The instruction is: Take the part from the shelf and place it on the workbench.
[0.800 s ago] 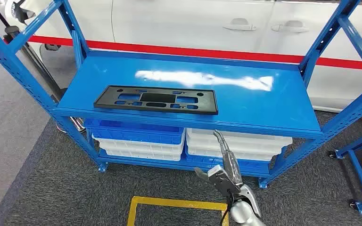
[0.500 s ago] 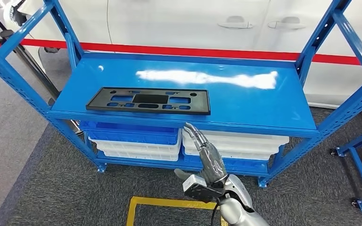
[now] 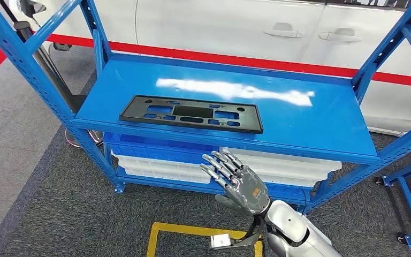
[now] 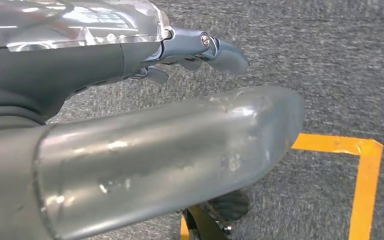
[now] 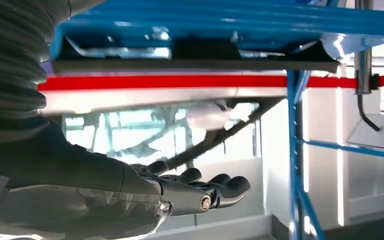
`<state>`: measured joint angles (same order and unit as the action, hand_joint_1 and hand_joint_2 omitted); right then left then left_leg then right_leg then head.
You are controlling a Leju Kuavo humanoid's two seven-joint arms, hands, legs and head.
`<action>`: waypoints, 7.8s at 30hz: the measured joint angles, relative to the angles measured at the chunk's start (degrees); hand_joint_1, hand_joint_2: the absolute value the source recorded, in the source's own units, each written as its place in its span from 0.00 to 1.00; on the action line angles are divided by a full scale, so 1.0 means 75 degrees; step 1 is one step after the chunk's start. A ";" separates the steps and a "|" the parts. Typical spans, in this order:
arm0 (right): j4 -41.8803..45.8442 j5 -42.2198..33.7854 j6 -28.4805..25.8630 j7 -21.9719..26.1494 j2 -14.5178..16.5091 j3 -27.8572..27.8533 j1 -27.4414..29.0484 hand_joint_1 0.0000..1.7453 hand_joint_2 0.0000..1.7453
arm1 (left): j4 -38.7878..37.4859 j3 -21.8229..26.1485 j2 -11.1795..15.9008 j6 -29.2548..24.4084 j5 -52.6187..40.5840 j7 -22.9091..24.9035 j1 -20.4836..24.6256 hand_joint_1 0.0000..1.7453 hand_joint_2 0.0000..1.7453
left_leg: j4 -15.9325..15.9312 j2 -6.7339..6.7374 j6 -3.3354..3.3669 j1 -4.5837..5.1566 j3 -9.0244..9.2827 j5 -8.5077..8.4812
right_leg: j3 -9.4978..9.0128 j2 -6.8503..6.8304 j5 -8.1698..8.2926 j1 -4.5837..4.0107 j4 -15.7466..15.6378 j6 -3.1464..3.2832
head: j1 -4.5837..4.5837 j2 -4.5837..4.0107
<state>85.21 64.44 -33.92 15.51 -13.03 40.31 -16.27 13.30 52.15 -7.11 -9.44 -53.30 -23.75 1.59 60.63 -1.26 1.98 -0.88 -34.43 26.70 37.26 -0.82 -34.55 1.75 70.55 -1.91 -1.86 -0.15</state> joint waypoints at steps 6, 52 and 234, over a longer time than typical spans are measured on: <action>-0.0069 0.1472 -0.0322 -0.0658 0.0030 0.0447 -0.0388 0.00 1.00 | -0.0012 0.0001 0.0013 0.0247 -0.0154 0.0053 0.0026 0.00 0.00 | -0.0004 -0.0094 0.0091 0.0216 0.0077 0.0043 | -0.0269 0.0007 0.0791 -0.0252 -0.0818 0.0487 | 0.0000 0.0000; -0.1561 0.1970 -0.0839 -0.0903 -0.0194 0.1207 -0.1267 0.00 1.00 | -0.0107 0.0267 0.0190 0.0471 -0.0729 0.0222 0.0034 0.00 0.00 | 0.0173 0.0026 -0.0583 -0.0021 -0.0363 -0.0142 | -0.1231 -0.0090 0.0723 -0.0159 -0.1856 0.0442 | -0.0008 0.0000; 0.3325 -0.7986 0.2112 0.3216 -0.0023 -0.1677 0.3987 1.00 1.00 | -0.0101 0.2425 -0.0255 0.0165 -0.1760 0.0212 0.0146 0.00 0.00 | 0.1276 0.0221 -0.0355 0.0022 0.0059 0.0548 | -0.0485 0.0081 0.1103 -0.0189 -0.1677 0.0443 | -0.0008 0.0000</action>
<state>110.15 4.55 -18.08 39.63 -13.20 27.74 13.64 12.54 70.34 -9.02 -8.20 -66.50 -22.16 2.68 70.20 0.40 -0.68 -0.71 -33.98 30.81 33.63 -0.21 -26.28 0.33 57.98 1.41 -1.92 -0.15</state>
